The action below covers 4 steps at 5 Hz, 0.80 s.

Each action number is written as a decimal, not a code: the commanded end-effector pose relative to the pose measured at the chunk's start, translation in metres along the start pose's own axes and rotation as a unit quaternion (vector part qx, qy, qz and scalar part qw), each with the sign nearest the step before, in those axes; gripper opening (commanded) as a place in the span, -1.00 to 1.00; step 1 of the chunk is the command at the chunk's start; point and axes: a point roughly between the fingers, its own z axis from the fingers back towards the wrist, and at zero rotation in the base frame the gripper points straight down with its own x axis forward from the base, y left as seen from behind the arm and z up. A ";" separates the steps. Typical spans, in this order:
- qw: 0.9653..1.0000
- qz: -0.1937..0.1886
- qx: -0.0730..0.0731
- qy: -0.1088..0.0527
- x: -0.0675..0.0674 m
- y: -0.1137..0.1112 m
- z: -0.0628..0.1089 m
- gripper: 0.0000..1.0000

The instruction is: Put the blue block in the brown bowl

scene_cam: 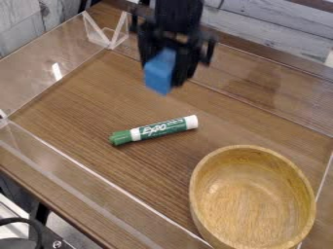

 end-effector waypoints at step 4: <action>0.998 0.033 0.003 -0.046 0.028 0.014 -0.020 -1.00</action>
